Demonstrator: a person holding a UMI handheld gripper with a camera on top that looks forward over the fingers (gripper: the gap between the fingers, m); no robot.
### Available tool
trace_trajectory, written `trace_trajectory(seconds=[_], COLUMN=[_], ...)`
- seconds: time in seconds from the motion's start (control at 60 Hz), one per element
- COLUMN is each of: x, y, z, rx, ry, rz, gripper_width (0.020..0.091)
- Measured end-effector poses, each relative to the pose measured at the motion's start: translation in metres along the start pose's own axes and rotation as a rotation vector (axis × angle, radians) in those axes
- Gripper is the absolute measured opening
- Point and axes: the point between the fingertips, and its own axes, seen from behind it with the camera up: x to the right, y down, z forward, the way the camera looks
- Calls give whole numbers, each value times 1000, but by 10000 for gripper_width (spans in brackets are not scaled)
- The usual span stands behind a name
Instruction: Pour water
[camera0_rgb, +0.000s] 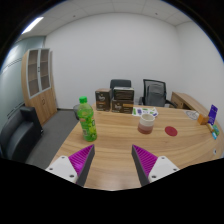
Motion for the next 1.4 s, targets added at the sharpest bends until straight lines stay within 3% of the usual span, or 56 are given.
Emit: trace_trajectory(seconds=[0.083, 0.217, 0.4, 0.55, 0.667, 0.867, 0.933, 1.0, 1.217, 1.4], x=[-78, -123, -147, -148, -148, -144, -143, -144, -137, -95], y=[12, -2, -22, -42, -53, -60, -61, -63, -62, -70], z=[57, 106, 172, 209, 227, 233, 233, 235, 232, 246], rx=[50, 85, 122, 197, 273, 348, 366, 376, 348, 248], ry=[-12, -19, -12, 37, 54, 67, 71, 83, 46, -2], rz=[24, 32, 42, 99, 115, 94, 90, 78, 143, 446], gripper_width=[760, 759, 760, 758, 606, 501, 430, 341, 341, 341])
